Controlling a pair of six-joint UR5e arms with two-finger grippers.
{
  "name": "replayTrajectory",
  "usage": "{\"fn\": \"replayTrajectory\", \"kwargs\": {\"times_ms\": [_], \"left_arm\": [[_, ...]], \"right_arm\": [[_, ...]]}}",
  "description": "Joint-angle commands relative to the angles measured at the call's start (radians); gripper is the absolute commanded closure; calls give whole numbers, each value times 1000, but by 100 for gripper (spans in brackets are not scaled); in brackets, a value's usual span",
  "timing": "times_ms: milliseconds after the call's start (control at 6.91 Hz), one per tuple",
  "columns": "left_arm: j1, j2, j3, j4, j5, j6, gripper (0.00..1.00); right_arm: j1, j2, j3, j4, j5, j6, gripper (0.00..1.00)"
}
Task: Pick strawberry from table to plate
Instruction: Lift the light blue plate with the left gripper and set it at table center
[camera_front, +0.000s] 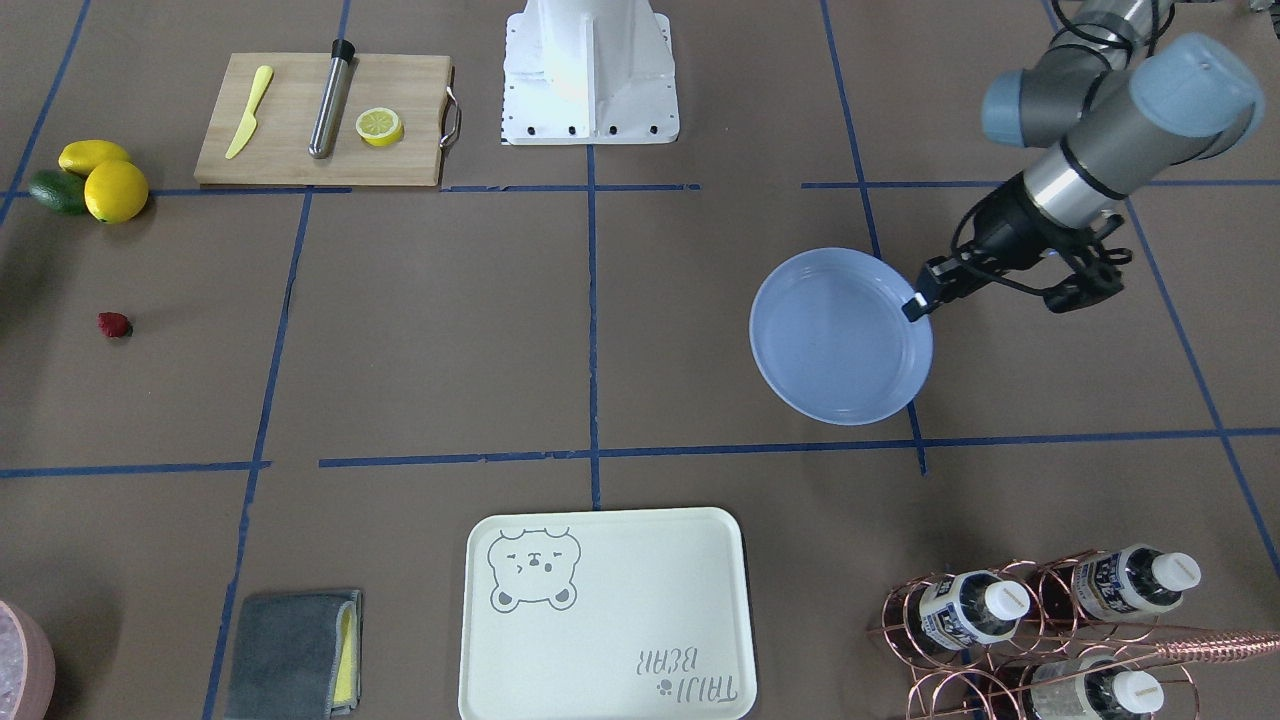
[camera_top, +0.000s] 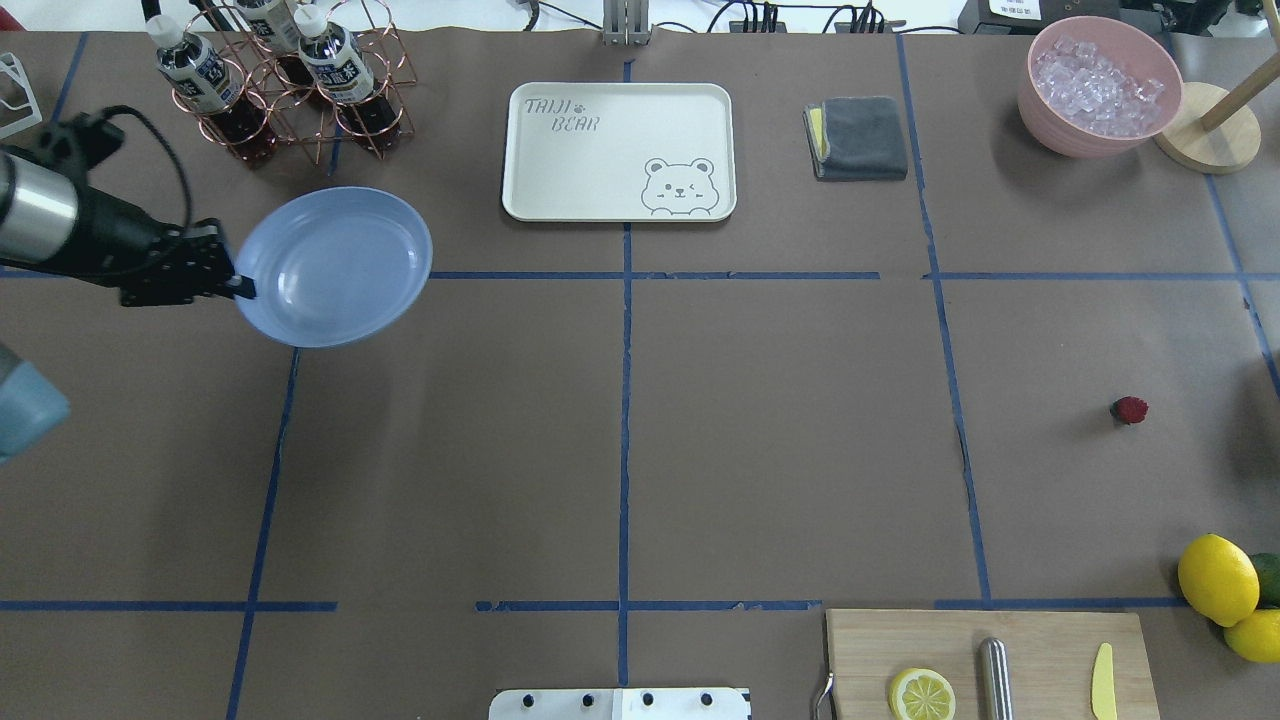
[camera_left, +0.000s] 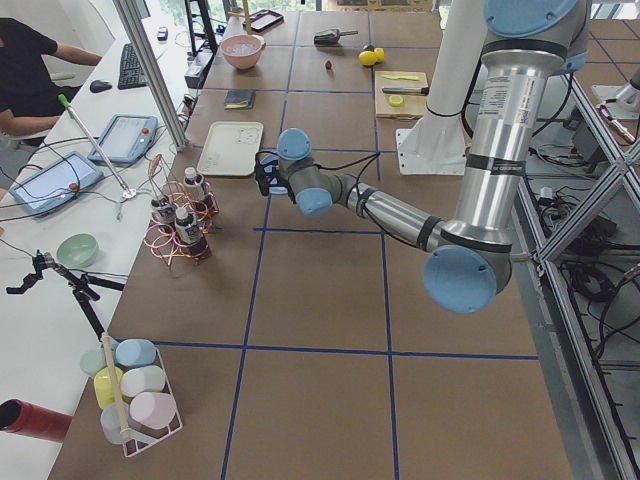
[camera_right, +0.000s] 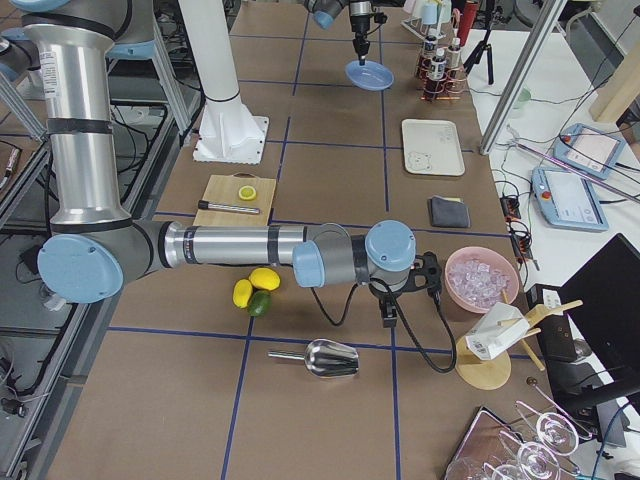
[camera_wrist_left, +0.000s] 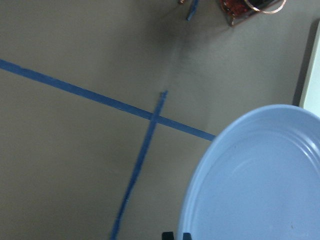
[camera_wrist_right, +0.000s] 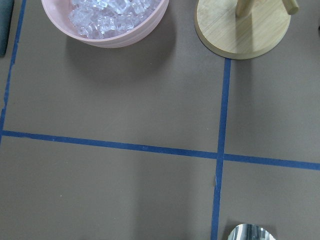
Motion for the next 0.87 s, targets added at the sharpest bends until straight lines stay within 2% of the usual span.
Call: {"fn": "replayTrajectory", "kwargs": {"times_ms": [0,434,723], "left_arm": [[199,-108,1,6,190,-200,100],[402,-172,27,35,365,-228,100],[425,-185,61,37,372,-228,100]], "right_arm": [[-3,5,3,-1,-5,-4,0],[-15,13,3,-4,-8,-2,0],[-15,11,3,-4,-6,-1,0]]}}
